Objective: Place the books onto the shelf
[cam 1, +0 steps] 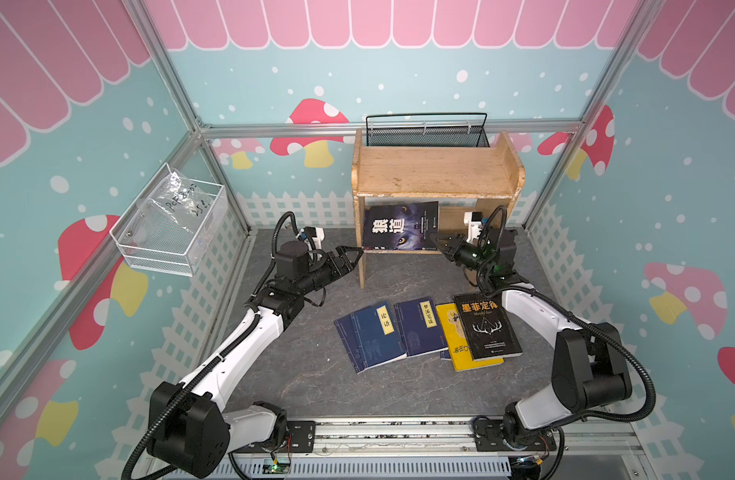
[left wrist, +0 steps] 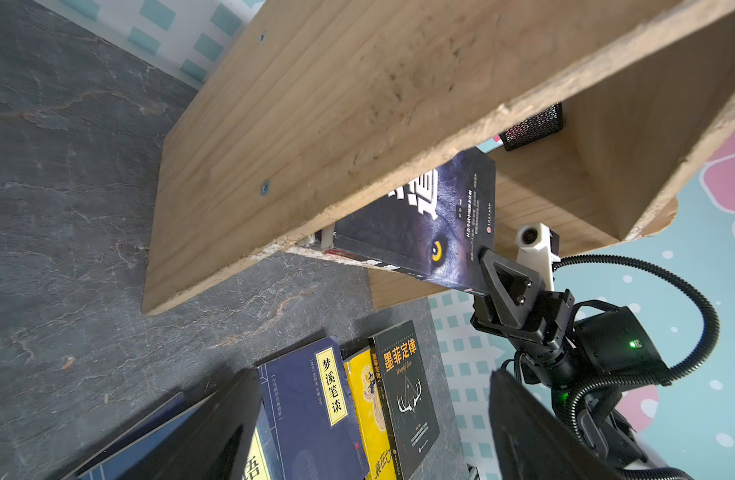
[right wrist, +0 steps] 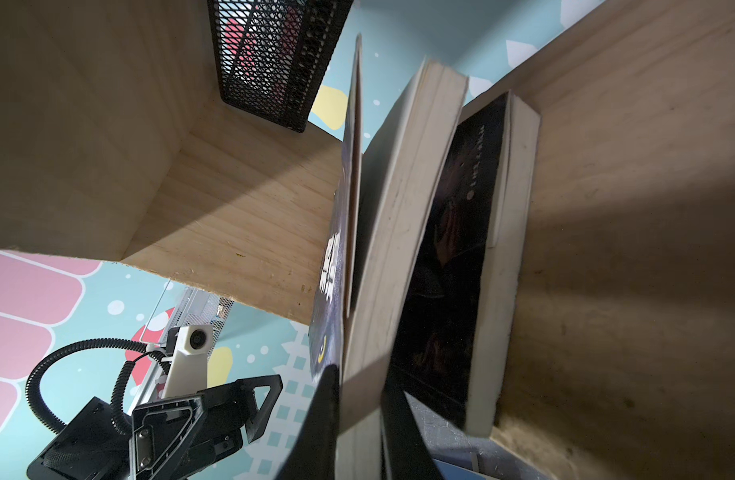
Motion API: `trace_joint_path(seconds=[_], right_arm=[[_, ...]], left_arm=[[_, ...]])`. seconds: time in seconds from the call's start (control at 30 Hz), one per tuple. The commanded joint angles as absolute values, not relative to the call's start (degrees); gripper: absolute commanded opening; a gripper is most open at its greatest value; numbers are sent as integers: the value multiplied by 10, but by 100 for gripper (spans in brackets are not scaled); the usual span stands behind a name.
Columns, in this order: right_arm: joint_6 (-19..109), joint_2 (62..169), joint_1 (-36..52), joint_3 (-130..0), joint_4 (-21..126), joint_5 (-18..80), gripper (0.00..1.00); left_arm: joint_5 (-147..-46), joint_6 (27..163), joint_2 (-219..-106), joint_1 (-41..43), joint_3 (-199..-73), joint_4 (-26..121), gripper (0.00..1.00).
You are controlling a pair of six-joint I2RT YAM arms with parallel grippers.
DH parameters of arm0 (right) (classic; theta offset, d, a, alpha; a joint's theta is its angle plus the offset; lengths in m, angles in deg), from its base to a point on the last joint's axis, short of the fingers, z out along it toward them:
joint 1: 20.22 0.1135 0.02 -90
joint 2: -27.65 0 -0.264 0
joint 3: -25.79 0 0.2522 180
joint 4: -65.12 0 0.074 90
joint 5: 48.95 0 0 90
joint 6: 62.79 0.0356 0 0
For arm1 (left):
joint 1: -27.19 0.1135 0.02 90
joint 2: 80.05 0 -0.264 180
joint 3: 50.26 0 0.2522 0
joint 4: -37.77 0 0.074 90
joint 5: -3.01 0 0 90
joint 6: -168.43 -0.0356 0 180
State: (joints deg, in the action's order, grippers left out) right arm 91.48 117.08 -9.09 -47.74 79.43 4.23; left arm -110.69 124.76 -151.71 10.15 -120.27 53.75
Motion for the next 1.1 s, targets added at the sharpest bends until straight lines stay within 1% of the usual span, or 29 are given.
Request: trace_joint_path(seconds=[0.0,0.37,0.57,0.7,1.07], right_arm=[[887,1190,-92,-512,782,23,11],[877,1205,-92,-530,763,17,12],[881,1209,-90,-529,763,25,10],[885,1198,-91,-518,766,54,9],[889,1213,-80,-519,768,59,9]], left_arm=[[-1124,1260,-1504,110,-1190,518,87],[-1134,1282,-1492,127,-1168,494,87],[-1138,1290,-1497,128,-1164,482,87],[-1139,1295,-1497,128,-1159,475,87],[-1150,1308,-1507,129,-1152,454,87]])
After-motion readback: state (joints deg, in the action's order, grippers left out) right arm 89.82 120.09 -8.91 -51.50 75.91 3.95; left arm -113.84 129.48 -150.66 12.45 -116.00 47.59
